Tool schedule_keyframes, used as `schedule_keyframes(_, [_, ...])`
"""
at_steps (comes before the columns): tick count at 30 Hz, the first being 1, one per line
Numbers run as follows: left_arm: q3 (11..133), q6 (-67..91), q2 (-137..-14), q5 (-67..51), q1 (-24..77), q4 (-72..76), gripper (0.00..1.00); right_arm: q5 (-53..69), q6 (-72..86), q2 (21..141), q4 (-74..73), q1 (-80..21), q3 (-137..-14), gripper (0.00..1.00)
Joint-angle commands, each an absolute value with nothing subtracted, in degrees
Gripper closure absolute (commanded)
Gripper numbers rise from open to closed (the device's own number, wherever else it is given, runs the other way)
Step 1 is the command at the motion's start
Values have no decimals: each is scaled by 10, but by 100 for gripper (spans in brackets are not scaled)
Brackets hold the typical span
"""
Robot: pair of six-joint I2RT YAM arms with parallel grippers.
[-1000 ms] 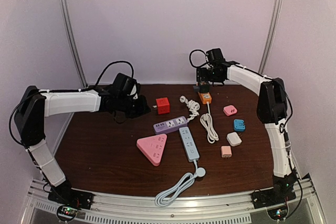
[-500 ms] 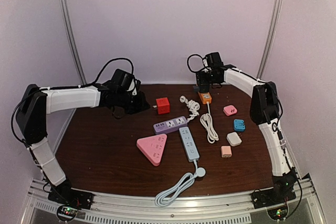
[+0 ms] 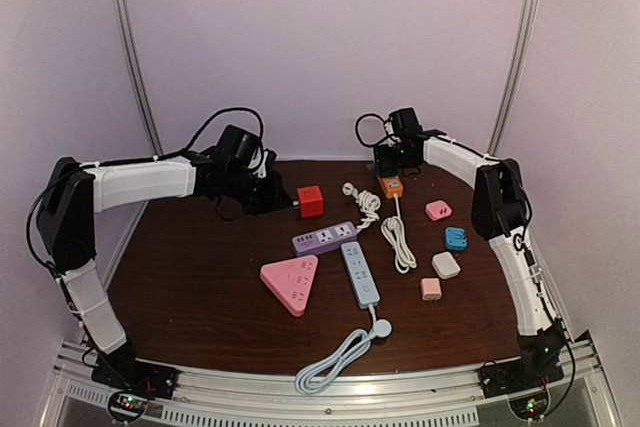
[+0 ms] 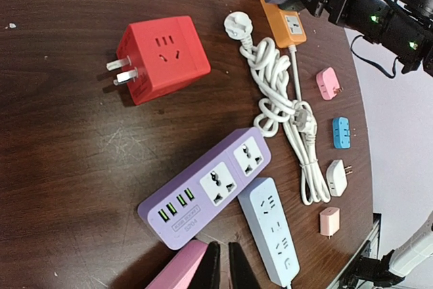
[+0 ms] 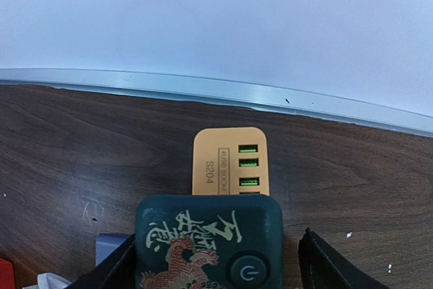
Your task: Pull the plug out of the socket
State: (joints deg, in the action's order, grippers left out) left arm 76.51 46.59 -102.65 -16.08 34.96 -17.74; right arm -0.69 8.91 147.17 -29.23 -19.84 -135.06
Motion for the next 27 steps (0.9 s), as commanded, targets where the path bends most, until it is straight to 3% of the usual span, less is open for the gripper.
schedule_keyframes(1, [780,450,-1022,-186,347,-213,94,-2,98,1471,-310,-195,-1344,25])
schedule_keyframes(12, [781,442,-1010,-173,370,-214,94,-22,117,1394,-296,-197,-1239,54])
schedule_keyframes(27, [752,471,-1063,-179,424,-50,93,-7,178,1146,-192,-227,-882,57])
